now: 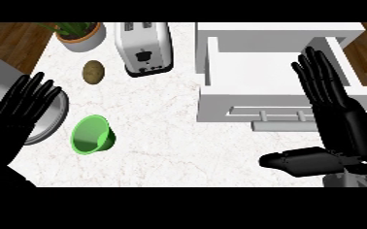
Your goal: Pick up the cup, place it into the drawer and close the drawer
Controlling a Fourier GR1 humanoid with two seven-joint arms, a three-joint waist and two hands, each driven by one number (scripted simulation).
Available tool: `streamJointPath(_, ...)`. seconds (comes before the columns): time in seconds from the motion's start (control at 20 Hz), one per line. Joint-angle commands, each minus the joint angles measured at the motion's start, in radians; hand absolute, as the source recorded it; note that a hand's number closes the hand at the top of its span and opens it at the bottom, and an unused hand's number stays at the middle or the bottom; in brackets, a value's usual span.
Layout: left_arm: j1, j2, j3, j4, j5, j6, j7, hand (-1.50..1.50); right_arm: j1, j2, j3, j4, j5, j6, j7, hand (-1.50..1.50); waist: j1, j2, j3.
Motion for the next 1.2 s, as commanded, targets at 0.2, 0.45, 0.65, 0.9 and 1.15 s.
streamJointPath(0.2,-0.057,0.015,0.054,0.311,-0.146,-0.117,-0.139,-1.5,-0.024,0.012,0.0,0.041,0.019,0.018,-0.022,-1.5,-0.003,-0.001,0.0)
streamJointPath(0.45,-0.066,-0.024,0.037,0.462,-0.326,-0.125,-0.323,-1.5,-0.056,-0.007,-0.041,0.106,0.013,0.047,-0.073,-1.5,-0.002,-0.001,0.0)
streamJointPath(0.65,-0.137,-0.024,0.033,0.583,-0.404,-0.062,-0.369,-1.5,-0.15,-0.055,-0.127,0.101,-0.064,0.062,0.026,-1.5,-0.003,-0.001,0.0)
streamJointPath(0.9,-0.175,0.023,0.027,0.86,-0.529,-0.106,-0.589,-1.5,-0.152,-0.06,-0.136,0.102,-0.07,0.074,0.019,-1.5,-0.007,0.0,0.0)
streamJointPath(1.15,-0.305,-0.011,-0.016,1.134,-0.655,-0.004,-0.783,-1.5,-0.161,-0.018,-0.082,0.068,-0.027,0.034,0.048,-1.5,-0.021,0.004,-0.002)
